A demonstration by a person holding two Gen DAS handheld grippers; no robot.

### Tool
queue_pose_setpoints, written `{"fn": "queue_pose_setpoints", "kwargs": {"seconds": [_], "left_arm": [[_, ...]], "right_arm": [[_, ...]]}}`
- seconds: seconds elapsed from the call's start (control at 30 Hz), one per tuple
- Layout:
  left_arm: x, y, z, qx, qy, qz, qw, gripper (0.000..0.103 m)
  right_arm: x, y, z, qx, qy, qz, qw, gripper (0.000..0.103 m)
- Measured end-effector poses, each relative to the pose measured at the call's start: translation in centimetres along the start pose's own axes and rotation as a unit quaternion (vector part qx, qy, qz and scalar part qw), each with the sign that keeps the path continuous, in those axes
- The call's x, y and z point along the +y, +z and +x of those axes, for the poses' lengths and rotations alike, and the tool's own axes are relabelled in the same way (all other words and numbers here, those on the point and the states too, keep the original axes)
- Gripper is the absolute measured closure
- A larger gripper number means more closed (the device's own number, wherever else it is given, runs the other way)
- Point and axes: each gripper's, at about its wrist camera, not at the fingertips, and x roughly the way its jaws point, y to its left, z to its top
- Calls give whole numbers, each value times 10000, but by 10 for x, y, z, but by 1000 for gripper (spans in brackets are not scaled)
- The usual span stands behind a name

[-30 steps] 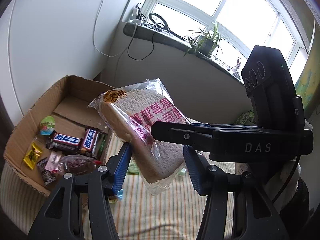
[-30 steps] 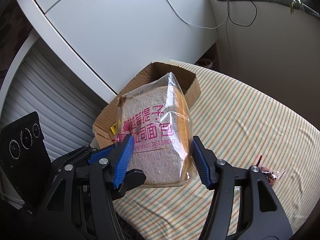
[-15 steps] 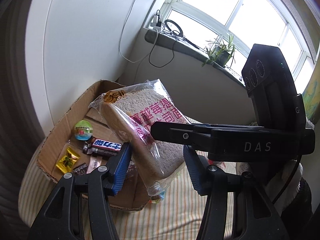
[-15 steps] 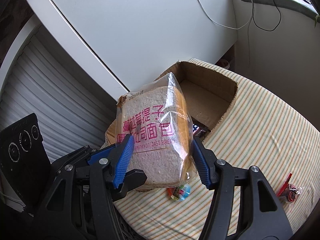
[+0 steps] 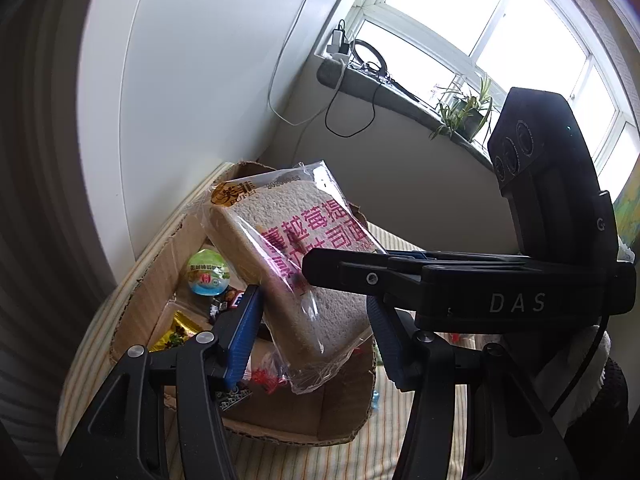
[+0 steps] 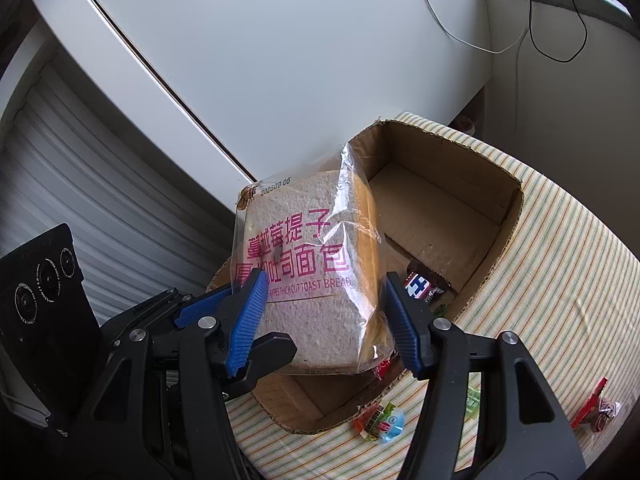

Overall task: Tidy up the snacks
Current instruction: 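Carry the bread loaf into the box and open both grippers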

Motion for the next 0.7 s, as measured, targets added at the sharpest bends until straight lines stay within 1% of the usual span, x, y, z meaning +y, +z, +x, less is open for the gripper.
{"fn": "queue_pose_setpoints", "kwargs": {"seconds": [0.2,0.47,0.53,0.6,0.7], "left_arm": [[5,6,11,37,57,-26,10000,50],[7,10,23,76,197,-1,9998,51],[7,9,24,84,223,7,9997,52],[8,9,24,107,216,0,9997,57],[6,8,22,104,213,9,9997,57]], "right_arm": [[-2,7,11,49,-37,20,10000,42],[-1,10,16,37,-400,-62,9992,40],[-3,10,16,6,-522,-23,9986,40],[-4,11,15,-45,-553,-8,9985,40],[-4,12,13,-69,-584,-52,9983,40]]}}
